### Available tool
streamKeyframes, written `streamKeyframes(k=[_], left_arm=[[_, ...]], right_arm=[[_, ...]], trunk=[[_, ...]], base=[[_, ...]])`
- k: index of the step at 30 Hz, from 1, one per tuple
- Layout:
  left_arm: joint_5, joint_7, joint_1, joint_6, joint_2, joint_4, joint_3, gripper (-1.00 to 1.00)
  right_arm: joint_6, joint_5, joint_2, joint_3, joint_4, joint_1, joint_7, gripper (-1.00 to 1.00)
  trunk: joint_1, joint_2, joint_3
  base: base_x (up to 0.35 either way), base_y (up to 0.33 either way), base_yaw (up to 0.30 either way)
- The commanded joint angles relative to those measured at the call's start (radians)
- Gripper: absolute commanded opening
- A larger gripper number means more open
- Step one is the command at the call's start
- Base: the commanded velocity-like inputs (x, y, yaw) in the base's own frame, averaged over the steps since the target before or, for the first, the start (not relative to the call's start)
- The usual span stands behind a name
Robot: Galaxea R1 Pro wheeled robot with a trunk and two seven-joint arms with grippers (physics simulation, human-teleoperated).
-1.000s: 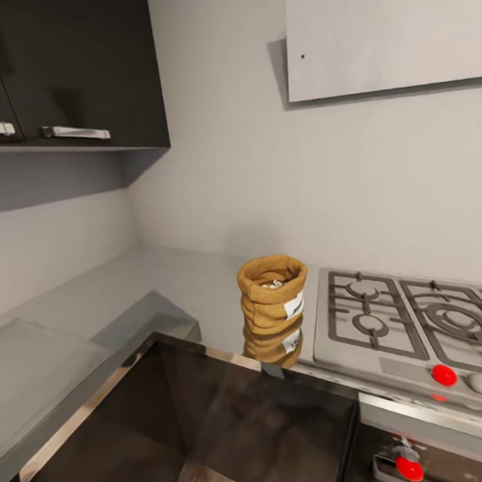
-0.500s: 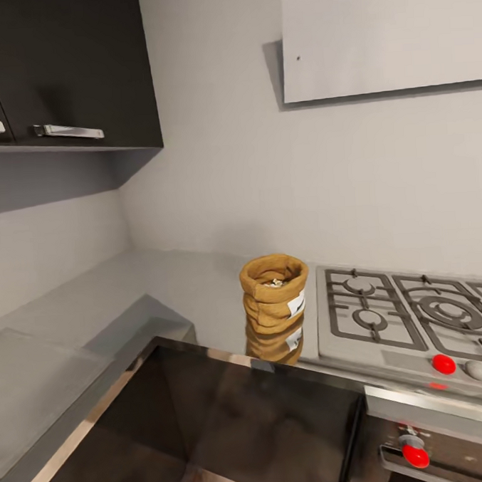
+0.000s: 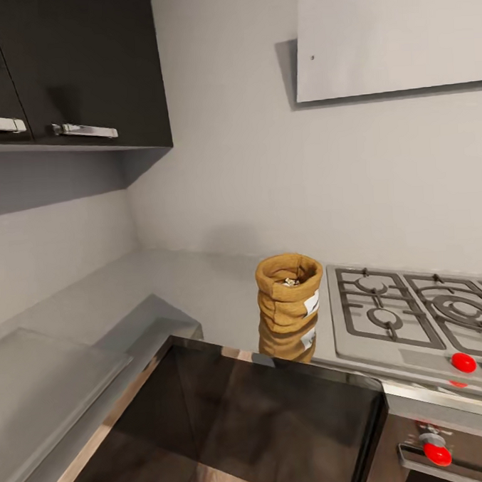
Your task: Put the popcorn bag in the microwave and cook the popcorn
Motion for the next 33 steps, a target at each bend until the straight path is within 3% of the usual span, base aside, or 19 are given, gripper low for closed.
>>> streamKeyframes(k=[1,33], left_arm=[[0.006,0.0,0.0,-0.002,0.0,-0.001,-0.002,1.0],[0.006,0.0,0.0,-0.001,0.0,-0.001,-0.003,1.0]], right_arm=[[-0.006,0.008,-0.001,-0.009,0.003,-0.001,0.0,1.0],[-0.005,0.008,-0.001,-0.01,0.003,-0.001,0.001,1.0]], trunk=[[0.0,-0.001,-0.001],[0.0,-0.001,-0.001]], base=[[0.0,0.001,-0.067],[0.002,0.0,-0.195]])
